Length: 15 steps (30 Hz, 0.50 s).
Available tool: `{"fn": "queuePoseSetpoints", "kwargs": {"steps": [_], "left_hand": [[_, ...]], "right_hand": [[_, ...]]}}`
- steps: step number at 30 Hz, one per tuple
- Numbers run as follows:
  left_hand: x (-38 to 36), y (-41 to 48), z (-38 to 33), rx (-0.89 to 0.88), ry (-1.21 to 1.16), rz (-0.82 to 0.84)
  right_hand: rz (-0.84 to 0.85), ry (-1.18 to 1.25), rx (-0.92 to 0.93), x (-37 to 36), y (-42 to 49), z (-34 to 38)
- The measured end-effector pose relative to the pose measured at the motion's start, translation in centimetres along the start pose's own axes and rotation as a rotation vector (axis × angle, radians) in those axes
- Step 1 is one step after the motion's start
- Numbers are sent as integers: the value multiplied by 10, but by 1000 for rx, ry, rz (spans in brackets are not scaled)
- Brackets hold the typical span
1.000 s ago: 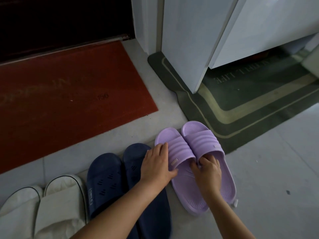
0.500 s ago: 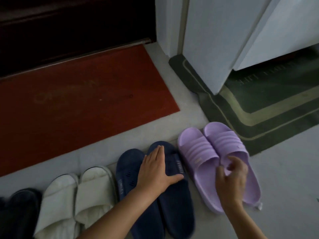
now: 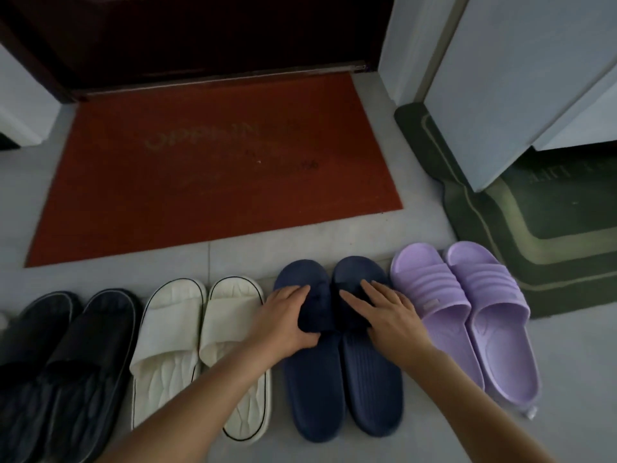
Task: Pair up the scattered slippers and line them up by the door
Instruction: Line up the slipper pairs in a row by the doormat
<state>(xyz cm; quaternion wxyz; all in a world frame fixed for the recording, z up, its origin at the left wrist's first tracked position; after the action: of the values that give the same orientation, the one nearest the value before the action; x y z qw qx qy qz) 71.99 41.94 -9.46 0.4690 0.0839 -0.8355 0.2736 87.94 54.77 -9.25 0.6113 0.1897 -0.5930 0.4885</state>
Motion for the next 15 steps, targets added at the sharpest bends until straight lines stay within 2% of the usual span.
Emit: {"fn": "queuePoseSetpoints", "kwargs": {"steps": [8,12,15], "left_hand": [[-6,-2,1,14,8,-29],[1,-6,4,-19,-53,87],[23,-17,29,-26,-25,66]], "right_hand": [[51,-37,54,5,5,-6],[180,-79,5,7,-2,4],[266,79,41,16,7,39]]}}
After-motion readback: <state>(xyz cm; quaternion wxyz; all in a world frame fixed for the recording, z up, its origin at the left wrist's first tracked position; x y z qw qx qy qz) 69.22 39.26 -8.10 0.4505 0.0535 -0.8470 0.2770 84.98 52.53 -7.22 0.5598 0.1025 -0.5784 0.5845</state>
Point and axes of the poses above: each hand's wrist, its own y-axis towards the middle knuckle, its own x-axis out of the back of the hand, z = x × y, the point moved 2 cm from there along y, towards the middle knuckle, and after that the axes turned 3 degrees about y, right-handed, at the moved point
